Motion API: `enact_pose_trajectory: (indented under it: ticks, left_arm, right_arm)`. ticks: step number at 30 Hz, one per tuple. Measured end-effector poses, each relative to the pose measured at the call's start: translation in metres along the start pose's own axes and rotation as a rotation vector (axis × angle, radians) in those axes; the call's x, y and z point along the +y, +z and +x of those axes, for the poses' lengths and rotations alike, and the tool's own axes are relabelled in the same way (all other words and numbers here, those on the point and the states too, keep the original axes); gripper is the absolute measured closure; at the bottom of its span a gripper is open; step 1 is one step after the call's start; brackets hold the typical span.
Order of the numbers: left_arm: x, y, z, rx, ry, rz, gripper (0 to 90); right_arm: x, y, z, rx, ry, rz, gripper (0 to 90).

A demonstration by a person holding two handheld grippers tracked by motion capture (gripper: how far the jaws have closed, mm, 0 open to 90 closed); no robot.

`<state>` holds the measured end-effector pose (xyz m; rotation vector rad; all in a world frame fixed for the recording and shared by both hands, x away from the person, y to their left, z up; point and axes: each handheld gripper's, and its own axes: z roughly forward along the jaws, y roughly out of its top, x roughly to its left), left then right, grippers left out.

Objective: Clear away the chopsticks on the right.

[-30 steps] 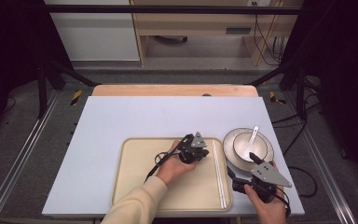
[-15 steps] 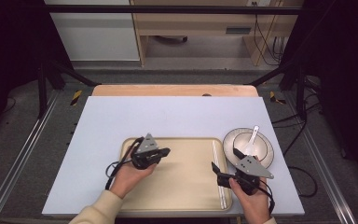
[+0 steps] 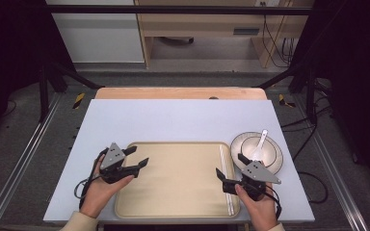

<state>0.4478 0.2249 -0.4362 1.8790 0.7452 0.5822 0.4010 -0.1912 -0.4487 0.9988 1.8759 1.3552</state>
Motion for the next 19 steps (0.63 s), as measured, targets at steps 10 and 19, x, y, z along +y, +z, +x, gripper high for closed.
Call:
enact_pose_trajectory:
  ticks: [10, 19]
  left_arm:
    - [-0.019, -0.042, 0.024, 0.084, -0.049, -0.111, 13.0]
    - [-0.047, -0.076, 0.036, 0.138, -0.055, -0.157, 4.4]
  right_arm:
    - [-0.001, 0.001, 0.001, 0.012, -0.004, -0.004, 9.0]
    - [-0.003, 0.000, -0.001, 0.006, 0.006, -0.005, 8.1]
